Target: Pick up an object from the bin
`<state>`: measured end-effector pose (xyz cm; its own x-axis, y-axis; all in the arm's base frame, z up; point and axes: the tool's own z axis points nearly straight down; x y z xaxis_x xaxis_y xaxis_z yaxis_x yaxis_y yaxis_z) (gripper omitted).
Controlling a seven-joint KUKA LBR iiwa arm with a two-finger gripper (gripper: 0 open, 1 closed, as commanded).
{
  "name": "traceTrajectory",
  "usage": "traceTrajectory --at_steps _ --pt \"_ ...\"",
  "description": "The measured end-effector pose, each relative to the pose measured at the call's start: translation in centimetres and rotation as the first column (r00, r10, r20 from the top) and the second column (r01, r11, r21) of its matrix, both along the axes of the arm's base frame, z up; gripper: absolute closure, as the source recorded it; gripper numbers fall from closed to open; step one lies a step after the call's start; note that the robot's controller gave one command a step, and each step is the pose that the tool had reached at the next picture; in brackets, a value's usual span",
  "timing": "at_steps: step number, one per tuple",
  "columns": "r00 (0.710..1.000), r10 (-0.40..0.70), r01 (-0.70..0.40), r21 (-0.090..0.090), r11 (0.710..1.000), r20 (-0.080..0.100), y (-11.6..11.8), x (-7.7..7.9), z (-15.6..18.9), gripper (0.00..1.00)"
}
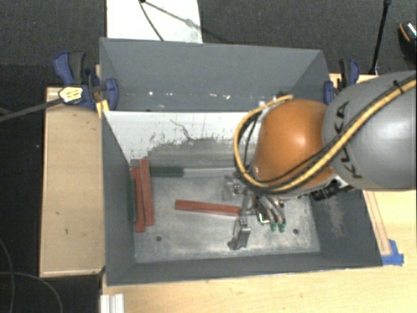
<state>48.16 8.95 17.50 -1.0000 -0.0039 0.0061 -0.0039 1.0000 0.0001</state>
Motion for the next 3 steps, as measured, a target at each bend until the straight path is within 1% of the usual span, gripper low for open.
traceTrajectory --at_steps 1,2,3 --pt "1.000 0.017 -0.017 0.000 1.000 0.005 -0.3 5.8 -10.9 0.00" --pt "1.000 0.012 -0.012 0.001 1.000 0.009 -0.2 5.8 -10.4 1.00" --pt "0.997 0.080 -0.080 0.000 0.997 0.016 -1.1 3.9 3.6 1.00"
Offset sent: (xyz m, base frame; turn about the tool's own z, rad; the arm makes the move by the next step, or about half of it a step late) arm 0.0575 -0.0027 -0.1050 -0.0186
